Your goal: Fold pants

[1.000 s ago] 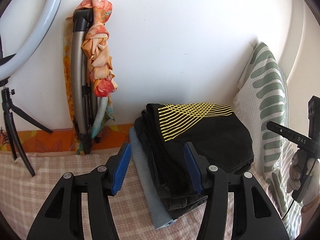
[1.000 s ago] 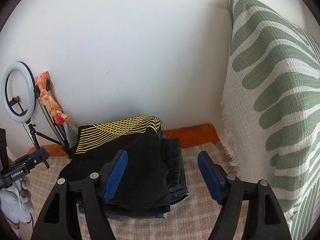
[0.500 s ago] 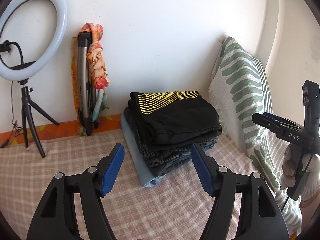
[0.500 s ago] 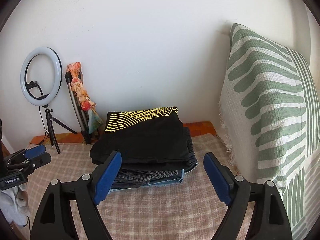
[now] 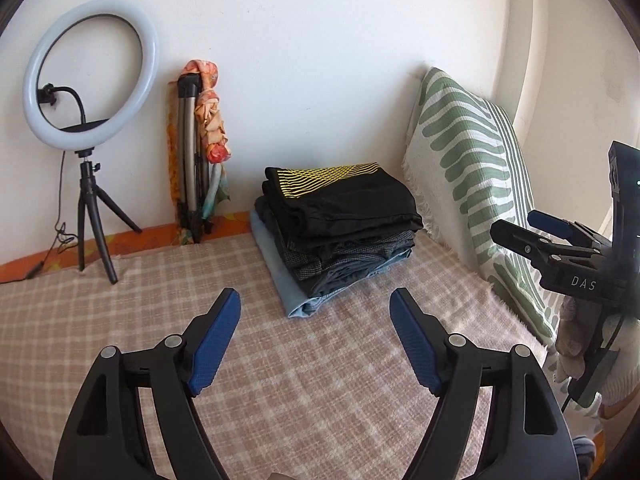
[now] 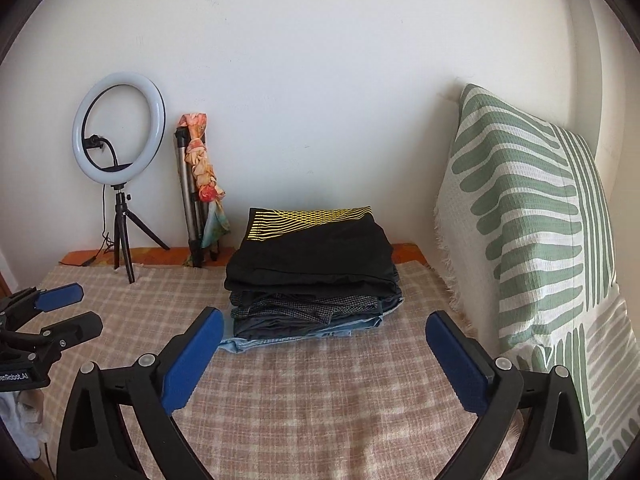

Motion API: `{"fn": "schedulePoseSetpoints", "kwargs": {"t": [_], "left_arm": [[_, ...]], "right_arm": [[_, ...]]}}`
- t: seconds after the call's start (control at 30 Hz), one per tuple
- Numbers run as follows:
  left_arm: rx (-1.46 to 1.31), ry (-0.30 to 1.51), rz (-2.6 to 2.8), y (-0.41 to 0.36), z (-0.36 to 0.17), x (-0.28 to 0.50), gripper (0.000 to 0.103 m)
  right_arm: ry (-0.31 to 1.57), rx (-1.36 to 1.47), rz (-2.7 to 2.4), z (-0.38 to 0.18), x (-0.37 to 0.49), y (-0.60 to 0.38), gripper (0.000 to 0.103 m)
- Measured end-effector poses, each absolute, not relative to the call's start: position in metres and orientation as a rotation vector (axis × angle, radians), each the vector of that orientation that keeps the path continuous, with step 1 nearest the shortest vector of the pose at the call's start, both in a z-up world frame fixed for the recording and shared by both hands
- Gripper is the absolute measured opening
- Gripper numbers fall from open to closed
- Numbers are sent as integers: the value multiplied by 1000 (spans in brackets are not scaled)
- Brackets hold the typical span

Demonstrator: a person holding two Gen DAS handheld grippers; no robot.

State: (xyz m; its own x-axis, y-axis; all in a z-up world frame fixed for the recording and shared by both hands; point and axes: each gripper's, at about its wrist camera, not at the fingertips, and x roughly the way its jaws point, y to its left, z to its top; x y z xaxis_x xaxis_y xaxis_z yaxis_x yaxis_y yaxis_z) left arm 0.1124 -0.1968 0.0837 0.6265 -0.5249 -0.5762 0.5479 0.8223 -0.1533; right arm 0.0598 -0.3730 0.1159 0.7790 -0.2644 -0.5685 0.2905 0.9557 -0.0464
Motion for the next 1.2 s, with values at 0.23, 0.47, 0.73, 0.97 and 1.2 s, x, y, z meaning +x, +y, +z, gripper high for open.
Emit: {"fn": "schedulePoseSetpoints", "kwargs": {"t": [0.23, 0.47, 0.73, 0.97, 1.2], "left_arm": [[12, 657, -607, -170, 72, 92, 79], [84, 632, -575, -157, 61, 73, 79], [128, 583, -557, -153, 60, 63, 81], [125, 581, -516, -150, 52, 66, 83], [125, 598, -479, -146, 42, 70, 83]], "right_arm": [[590, 31, -304, 100, 40, -342, 103], [592, 39, -322, 79, 31, -323, 103], [579, 76, -356, 62, 29, -320, 103], [570, 116, -363, 56, 31, -329, 103], [568, 96, -382, 52, 32, -326, 103]]}}
